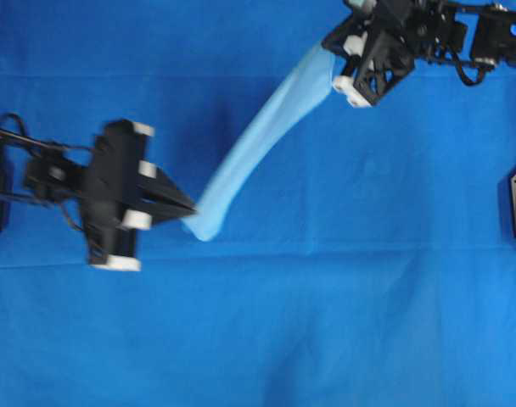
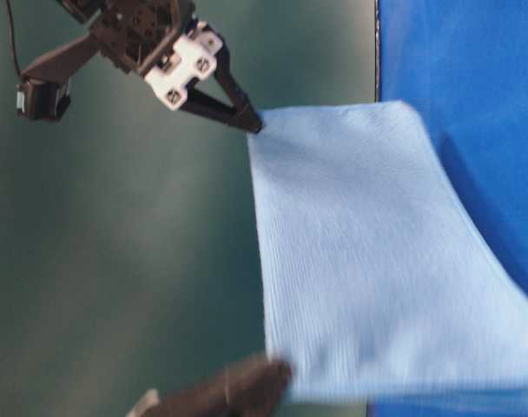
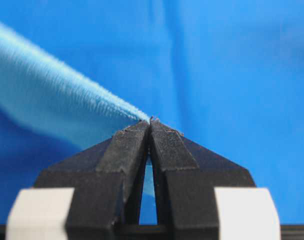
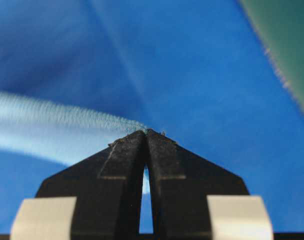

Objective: Fold the light blue towel.
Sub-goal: 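Swing the left gripper's end toward the right gripper, folding the strip in half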

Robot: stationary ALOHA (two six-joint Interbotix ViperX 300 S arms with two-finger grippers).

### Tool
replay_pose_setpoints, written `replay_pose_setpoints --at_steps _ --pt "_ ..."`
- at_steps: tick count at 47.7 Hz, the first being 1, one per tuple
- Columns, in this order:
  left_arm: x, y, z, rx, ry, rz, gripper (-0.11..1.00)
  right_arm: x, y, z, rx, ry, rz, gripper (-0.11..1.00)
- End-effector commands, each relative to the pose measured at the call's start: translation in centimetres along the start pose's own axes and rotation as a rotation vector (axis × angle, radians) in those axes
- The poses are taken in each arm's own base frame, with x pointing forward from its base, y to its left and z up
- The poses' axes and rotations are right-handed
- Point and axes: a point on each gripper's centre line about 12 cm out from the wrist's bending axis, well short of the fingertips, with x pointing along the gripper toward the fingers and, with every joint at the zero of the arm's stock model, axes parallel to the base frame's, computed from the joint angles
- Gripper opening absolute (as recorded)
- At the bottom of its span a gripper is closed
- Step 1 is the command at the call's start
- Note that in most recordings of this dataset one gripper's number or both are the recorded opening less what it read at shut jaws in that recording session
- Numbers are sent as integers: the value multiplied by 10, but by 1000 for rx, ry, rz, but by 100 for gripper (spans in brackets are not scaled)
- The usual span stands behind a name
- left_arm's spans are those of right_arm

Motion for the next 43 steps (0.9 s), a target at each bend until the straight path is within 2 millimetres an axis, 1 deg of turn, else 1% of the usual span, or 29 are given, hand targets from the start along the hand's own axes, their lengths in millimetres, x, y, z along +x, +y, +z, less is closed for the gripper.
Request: replay_pose_setpoints --at_steps 1,10,17,23,33,37,43 --pt "17 -16 30 32 -46 -36 1 -2 -11 19 2 -63 -18 1" --pt "54 -36 65 78 -77 -73 1 11 -17 32 1 -95 -26 1" --pt "75 -44 83 114 -94 -82 1 17 -17 37 -5 -100 -28 1" --pt "82 -44 86 117 -94 -82 1 17 -17 38 -5 -101 -27 1" --pt "85 -45 86 117 -109 -81 1 13 -21 31 -2 -93 -35 1" --pt "94 -45 86 118 -134 -80 1 7 -26 25 5 -89 -44 1" --pt "111 -46 89 123 -179 -75 1 -6 -35 7 20 -73 -62 1"
